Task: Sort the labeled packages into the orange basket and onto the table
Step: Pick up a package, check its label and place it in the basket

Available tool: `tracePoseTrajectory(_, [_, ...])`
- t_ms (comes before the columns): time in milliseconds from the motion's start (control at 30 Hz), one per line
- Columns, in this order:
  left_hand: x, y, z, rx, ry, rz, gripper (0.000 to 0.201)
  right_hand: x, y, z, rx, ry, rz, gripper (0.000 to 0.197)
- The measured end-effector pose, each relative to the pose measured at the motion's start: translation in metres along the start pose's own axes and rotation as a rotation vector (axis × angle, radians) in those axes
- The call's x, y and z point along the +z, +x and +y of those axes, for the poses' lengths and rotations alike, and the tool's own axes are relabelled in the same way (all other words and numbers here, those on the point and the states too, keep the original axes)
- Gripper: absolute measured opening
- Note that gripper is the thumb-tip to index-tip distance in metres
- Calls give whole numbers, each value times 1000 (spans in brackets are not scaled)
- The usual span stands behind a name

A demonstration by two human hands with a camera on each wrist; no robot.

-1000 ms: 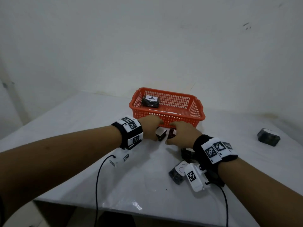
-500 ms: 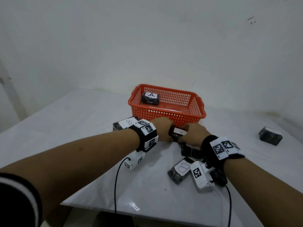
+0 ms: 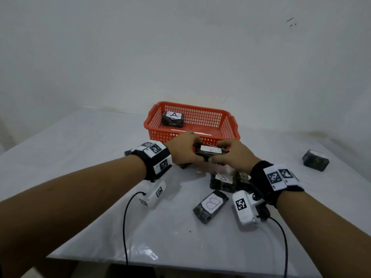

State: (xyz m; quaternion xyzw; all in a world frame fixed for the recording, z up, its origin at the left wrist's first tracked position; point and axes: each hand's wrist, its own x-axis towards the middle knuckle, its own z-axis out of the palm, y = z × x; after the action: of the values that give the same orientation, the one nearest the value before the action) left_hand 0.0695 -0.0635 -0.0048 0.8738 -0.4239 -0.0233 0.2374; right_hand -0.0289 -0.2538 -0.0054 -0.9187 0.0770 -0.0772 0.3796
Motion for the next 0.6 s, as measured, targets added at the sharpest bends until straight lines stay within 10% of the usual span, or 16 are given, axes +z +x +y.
tracePoseTrajectory(600, [-20,-21,-1,-52,-630,76,35,-10,-11,-14,-78,378,11,53])
